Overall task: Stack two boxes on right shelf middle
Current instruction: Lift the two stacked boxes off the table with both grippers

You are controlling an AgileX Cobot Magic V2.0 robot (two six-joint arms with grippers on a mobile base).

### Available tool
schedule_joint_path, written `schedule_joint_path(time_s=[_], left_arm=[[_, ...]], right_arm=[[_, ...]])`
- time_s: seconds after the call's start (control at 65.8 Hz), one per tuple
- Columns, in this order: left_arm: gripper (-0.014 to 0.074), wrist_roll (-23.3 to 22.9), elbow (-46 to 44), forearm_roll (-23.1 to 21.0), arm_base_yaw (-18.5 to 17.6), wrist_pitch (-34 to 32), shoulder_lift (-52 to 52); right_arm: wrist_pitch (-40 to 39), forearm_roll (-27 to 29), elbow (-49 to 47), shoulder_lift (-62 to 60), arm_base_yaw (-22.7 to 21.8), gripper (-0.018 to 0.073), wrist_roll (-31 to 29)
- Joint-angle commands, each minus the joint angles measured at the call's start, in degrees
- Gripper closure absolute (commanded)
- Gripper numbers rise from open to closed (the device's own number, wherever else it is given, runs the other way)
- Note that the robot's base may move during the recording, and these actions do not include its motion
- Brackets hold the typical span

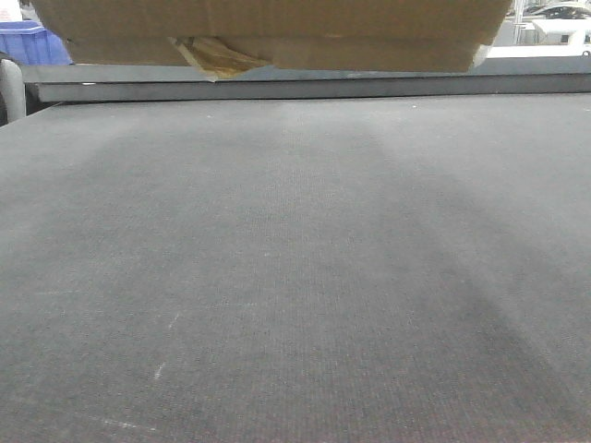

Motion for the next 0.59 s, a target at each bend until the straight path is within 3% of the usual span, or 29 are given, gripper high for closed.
schedule_joint_path(time_s=[0.0,0.578], left_arm=[[0.0708,-0.8,-0.9,0.8,0.2,-1.7,-1.0],[0.0708,-0.8,-0.9,0.8,0.2,-1.7,-1.0]], right_arm=[[-2.3,-2.3,-1.1,-1.1,-0.3,0.0713,0.3],[-2.3,-2.3,-1.1,-1.1,-0.3,0.0713,0.3]])
